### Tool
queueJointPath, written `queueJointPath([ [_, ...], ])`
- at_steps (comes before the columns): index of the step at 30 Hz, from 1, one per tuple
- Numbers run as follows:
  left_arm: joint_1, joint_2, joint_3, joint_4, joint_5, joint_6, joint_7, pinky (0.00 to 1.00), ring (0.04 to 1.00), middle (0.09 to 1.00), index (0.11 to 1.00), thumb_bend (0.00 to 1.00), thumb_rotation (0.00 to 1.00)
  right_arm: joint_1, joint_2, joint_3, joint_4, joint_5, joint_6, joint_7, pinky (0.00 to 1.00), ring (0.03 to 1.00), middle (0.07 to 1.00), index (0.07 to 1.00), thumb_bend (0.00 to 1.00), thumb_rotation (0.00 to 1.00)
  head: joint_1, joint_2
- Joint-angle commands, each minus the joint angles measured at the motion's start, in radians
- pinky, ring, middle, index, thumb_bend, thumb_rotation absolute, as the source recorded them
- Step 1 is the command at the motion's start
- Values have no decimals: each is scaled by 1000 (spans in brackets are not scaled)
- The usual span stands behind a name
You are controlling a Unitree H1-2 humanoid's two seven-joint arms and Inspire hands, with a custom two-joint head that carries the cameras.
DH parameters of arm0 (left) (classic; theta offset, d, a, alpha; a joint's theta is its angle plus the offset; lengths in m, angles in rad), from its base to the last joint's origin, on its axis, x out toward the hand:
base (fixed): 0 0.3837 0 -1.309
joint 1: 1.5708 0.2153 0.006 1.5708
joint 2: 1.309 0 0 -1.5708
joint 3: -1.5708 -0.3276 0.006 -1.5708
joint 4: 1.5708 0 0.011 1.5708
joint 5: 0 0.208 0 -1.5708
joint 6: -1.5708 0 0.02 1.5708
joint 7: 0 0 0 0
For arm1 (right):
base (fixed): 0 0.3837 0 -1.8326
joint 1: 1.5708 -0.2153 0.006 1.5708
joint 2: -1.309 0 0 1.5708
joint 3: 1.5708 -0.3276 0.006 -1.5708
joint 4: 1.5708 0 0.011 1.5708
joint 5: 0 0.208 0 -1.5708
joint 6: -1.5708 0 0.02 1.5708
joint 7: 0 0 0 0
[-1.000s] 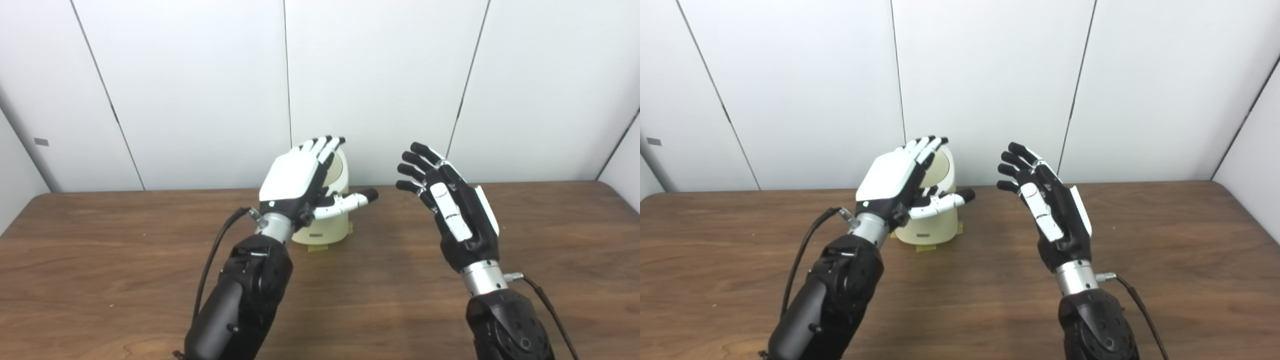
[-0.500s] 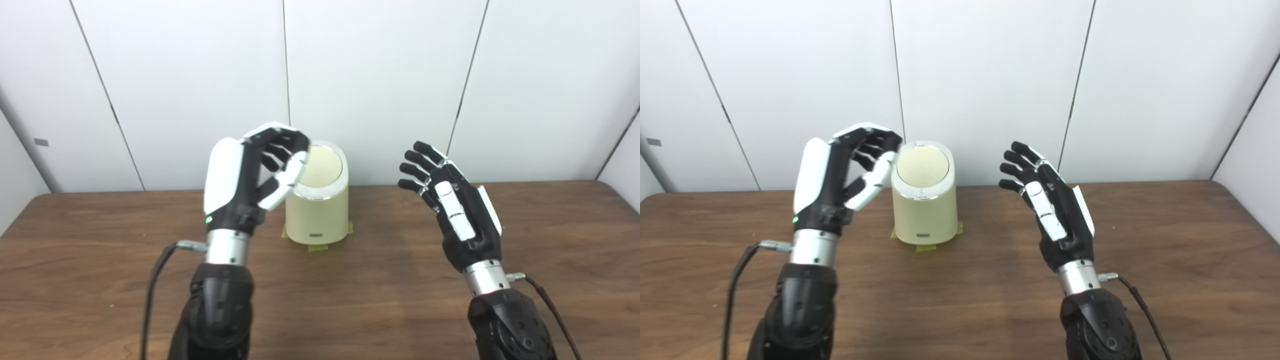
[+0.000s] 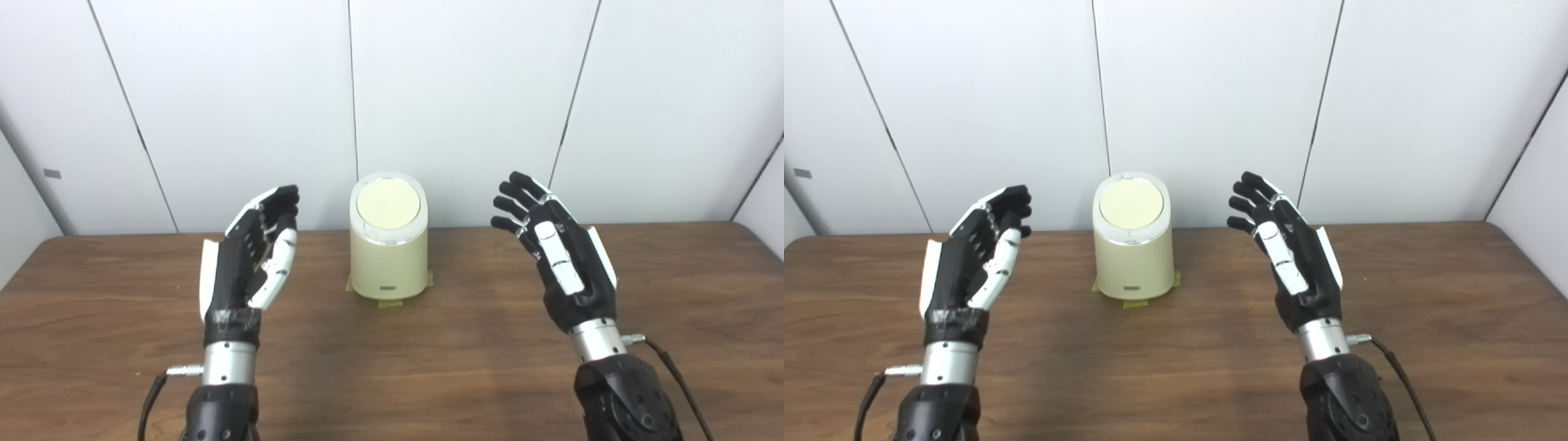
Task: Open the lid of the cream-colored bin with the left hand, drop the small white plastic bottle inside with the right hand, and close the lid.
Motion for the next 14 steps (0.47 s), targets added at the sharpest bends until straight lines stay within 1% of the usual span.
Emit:
queueJointPath([
  [1, -26, 3, 0, -2, -5, -67, 19, 710, 778, 784, 778, 237, 556, -34, -6, -4, -15, -4, -42, 2, 730, 796, 813, 802, 263, 644, 2, 0],
  [3, -20, 8, 3, 12, -13, -85, 22, 706, 775, 783, 776, 241, 564, -33, -9, -3, -11, -1, -50, 8, 735, 804, 819, 809, 250, 650, 4, -1],
  [7, -24, 9, 16, 35, -46, -103, 31, 704, 779, 784, 772, 258, 542, -34, -12, -5, 14, 7, -72, 15, 744, 810, 825, 814, 245, 653, 7, -16],
  [9, -28, 14, 16, 45, -58, -113, 29, 712, 787, 788, 775, 264, 563, -37, -16, -3, 28, 5, -87, 19, 738, 808, 824, 814, 257, 675, 13, -24],
  [12, -29, 20, 14, 57, -76, -124, 22, 708, 790, 794, 778, 271, 567, -42, -15, -2, 48, 5, -102, 18, 740, 814, 827, 816, 251, 683, 22, -36],
  [14, -25, 18, 13, 62, -88, -128, 24, 709, 794, 798, 779, 272, 562, -42, -13, -4, 61, 12, -110, 18, 747, 819, 830, 818, 245, 682, 26, -53],
])
